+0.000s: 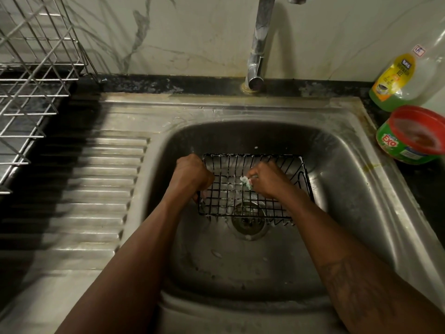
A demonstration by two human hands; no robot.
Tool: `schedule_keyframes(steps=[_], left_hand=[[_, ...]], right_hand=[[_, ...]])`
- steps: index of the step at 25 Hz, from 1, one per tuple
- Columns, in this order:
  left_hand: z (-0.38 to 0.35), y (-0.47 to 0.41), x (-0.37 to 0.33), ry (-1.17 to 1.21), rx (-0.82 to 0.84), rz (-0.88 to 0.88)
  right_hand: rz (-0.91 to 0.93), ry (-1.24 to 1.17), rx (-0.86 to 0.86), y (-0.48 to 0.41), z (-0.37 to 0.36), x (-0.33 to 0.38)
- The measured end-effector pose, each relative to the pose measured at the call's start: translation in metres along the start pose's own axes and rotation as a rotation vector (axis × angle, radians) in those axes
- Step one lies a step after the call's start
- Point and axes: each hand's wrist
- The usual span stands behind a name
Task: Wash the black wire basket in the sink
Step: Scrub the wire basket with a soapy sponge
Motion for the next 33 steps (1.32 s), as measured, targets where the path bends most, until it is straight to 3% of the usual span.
schedule_keyframes(steps=[3,6,10,15,17,23,25,27,31,33], left_hand=[[-0.001,0.000,0.000,-0.019,-0.014,0.008],[-0.002,-0.002,0.000,-0.019,-0.022,0.020],[-0.001,-0.002,0.000,-0.012,-0.019,0.025],[-0.003,0.000,-0.003,-0.028,-0.026,-0.002],[-0.004,0.001,-0.003,-0.024,-0.028,0.003],[-0.005,0.004,-0.002,0.007,-0.044,0.010],[-0.005,0.002,-0.003,-0.005,-0.026,0.015],[-0.005,0.000,-0.002,-0.023,-0.019,0.001],[-0.006,0.001,-0.003,-0.049,-0.029,-0.009],[-0.006,0.002,-0.003,-0.061,-0.030,0.000]], right_hand=[[0.043,-0.009,0.151,0.006,0.003,0.002],[0.058,-0.037,0.112,0.009,0.002,0.002],[0.138,0.096,0.135,0.009,-0.005,0.001],[0.181,0.108,-0.139,0.005,0.002,-0.014],[0.177,0.108,-0.153,0.005,0.002,-0.013],[0.185,0.195,0.327,0.028,0.001,0.000],[0.171,0.201,0.400,0.027,-0.002,0.002],[0.140,0.120,0.287,0.016,-0.003,0.000],[0.086,0.046,-0.149,-0.001,-0.003,-0.013],[0.066,0.002,-0.107,0.001,0.001,-0.015]])
Point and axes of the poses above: each hand's wrist, its own y-axis away from the middle knuckle, its own z-axis out of the back of the hand, x = y × z, and after that the axes turned 3 degrees about -y, right-handed
